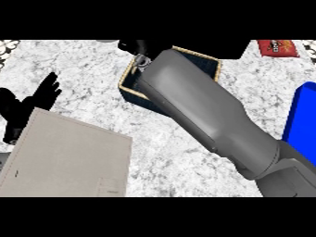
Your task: Pick the croissant from the placemat and place it in the basket
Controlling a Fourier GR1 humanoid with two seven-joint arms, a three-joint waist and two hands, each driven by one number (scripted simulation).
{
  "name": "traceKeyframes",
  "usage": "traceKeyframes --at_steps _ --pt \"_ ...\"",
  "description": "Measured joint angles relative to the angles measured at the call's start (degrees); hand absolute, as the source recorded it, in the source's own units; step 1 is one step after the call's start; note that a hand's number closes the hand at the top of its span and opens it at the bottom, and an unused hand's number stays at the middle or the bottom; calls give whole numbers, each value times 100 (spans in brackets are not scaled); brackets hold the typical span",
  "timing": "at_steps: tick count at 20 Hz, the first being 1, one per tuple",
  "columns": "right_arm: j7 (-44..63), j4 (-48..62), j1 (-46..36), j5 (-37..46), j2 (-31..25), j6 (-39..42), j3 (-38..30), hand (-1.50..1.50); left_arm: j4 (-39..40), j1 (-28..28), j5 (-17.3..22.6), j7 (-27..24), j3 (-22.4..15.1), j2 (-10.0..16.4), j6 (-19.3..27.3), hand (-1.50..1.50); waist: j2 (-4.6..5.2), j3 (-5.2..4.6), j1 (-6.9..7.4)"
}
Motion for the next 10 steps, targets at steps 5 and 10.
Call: traceKeyframes --at_steps 5,10 --pt "-179 240 176 -13 10 -397 -83 -150 48 17 58 -50 75 55 -80 0 8 0 -6" --pt "-332 201 176 -92 17 -783 -153 -150 -6 29 35 15 55 12 -37 0 -5 3 -38"
